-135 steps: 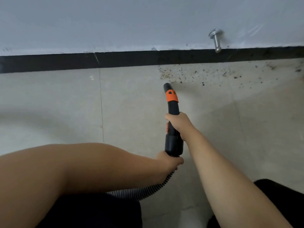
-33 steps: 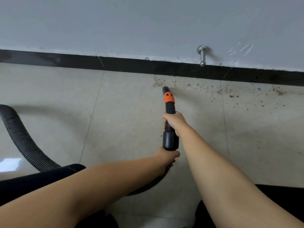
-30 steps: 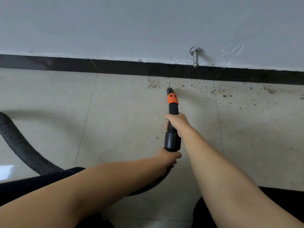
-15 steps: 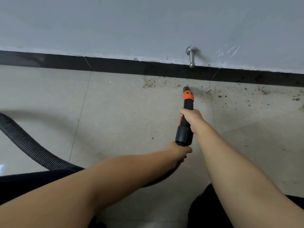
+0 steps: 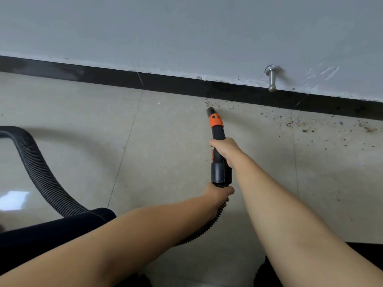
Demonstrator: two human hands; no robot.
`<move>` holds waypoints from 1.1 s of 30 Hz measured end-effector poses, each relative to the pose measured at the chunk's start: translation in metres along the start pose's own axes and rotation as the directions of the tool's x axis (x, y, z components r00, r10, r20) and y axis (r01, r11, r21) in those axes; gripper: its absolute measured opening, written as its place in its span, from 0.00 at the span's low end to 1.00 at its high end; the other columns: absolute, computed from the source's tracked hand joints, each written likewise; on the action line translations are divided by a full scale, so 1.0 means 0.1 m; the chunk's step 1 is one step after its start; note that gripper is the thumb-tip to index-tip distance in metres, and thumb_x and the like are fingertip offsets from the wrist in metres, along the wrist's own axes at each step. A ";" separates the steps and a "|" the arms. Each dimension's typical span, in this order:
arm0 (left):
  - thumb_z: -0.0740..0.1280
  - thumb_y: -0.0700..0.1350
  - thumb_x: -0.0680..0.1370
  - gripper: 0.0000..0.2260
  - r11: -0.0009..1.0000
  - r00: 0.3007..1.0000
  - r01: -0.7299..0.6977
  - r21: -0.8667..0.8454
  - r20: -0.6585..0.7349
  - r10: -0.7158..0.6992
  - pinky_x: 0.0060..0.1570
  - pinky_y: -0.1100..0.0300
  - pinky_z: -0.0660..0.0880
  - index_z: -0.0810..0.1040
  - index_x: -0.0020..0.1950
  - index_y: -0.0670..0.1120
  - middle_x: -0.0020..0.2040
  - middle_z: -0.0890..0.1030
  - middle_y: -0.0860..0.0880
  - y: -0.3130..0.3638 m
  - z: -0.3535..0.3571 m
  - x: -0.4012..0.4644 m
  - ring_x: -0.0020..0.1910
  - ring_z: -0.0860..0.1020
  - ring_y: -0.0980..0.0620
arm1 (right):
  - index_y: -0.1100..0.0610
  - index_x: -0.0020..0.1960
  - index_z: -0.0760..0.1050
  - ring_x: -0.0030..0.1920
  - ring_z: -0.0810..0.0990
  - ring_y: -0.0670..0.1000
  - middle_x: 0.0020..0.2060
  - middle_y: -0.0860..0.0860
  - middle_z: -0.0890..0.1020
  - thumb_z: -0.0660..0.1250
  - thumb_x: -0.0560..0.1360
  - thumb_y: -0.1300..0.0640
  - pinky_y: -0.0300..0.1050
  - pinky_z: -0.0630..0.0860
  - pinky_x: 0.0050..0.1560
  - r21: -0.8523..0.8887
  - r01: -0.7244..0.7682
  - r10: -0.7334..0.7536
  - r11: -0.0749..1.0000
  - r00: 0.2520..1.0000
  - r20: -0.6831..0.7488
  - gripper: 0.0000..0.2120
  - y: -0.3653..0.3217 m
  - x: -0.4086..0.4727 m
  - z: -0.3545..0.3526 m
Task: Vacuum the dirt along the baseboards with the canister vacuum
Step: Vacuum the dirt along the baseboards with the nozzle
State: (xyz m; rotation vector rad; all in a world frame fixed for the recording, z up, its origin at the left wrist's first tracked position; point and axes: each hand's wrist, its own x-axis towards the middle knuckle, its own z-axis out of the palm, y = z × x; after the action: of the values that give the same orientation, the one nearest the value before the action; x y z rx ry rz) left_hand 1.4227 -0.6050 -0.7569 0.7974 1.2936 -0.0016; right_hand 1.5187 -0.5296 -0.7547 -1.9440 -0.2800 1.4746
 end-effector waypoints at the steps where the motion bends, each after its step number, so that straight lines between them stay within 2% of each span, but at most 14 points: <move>1: 0.65 0.37 0.75 0.06 1.000 1.000 -0.002 -0.008 -0.014 0.002 0.30 0.64 0.69 0.70 0.49 0.43 0.35 0.71 0.47 0.01 -0.06 0.00 0.31 0.69 0.53 | 0.59 0.42 0.67 0.25 0.71 0.52 0.29 0.55 0.73 0.63 0.73 0.65 0.43 0.73 0.30 -0.004 0.002 -0.002 1.000 1.000 0.013 0.05 -0.02 0.01 0.07; 8: 0.67 0.38 0.74 0.11 1.000 0.997 0.006 0.020 -0.081 -0.004 0.33 0.62 0.71 0.71 0.55 0.42 0.35 0.73 0.47 0.07 -0.30 0.08 0.31 0.70 0.52 | 0.59 0.44 0.67 0.25 0.72 0.52 0.29 0.55 0.73 0.63 0.72 0.65 0.42 0.72 0.29 0.036 0.014 -0.014 0.999 1.000 0.007 0.05 -0.10 0.11 0.28; 12: 0.66 0.37 0.74 0.11 0.997 1.000 0.005 0.079 -0.026 -0.003 0.34 0.62 0.70 0.70 0.54 0.42 0.36 0.73 0.47 0.11 -0.21 0.10 0.32 0.70 0.52 | 0.59 0.45 0.67 0.25 0.72 0.52 0.29 0.54 0.74 0.63 0.72 0.64 0.42 0.73 0.30 0.074 0.008 -0.002 0.997 0.997 -0.071 0.05 -0.06 0.12 0.10; 16: 0.67 0.38 0.74 0.12 0.991 0.999 0.009 0.134 0.044 -0.015 0.33 0.62 0.71 0.70 0.56 0.42 0.35 0.73 0.47 0.14 0.04 0.15 0.32 0.71 0.52 | 0.58 0.42 0.67 0.25 0.72 0.52 0.29 0.55 0.73 0.62 0.72 0.65 0.43 0.73 0.31 0.112 -0.005 0.022 0.994 0.988 -0.150 0.05 0.00 0.09 -0.24; 24: 0.66 0.38 0.74 0.11 0.981 0.990 -0.016 0.193 0.143 -0.012 0.34 0.62 0.70 0.70 0.55 0.43 0.35 0.73 0.47 0.23 0.47 0.21 0.31 0.70 0.52 | 0.60 0.45 0.67 0.27 0.71 0.52 0.31 0.54 0.73 0.63 0.74 0.65 0.42 0.71 0.29 0.179 -0.033 0.080 0.983 0.963 -0.259 0.05 0.04 0.08 -0.79; 33: 0.66 0.38 0.74 0.09 0.989 0.995 -0.033 0.142 0.100 0.019 0.34 0.62 0.70 0.71 0.53 0.43 0.35 0.73 0.47 0.31 0.45 0.24 0.32 0.70 0.52 | 0.59 0.43 0.67 0.26 0.71 0.51 0.31 0.54 0.72 0.63 0.73 0.66 0.41 0.72 0.27 0.184 -0.019 0.059 0.983 0.975 -0.213 0.05 -0.09 0.15 -0.75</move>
State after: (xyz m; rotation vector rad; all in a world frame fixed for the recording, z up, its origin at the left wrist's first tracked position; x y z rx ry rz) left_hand 1.4815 -0.5952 -0.7592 0.9263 1.1990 -0.1132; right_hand 1.5941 -0.5431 -0.7508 -1.9502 -0.0086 1.2506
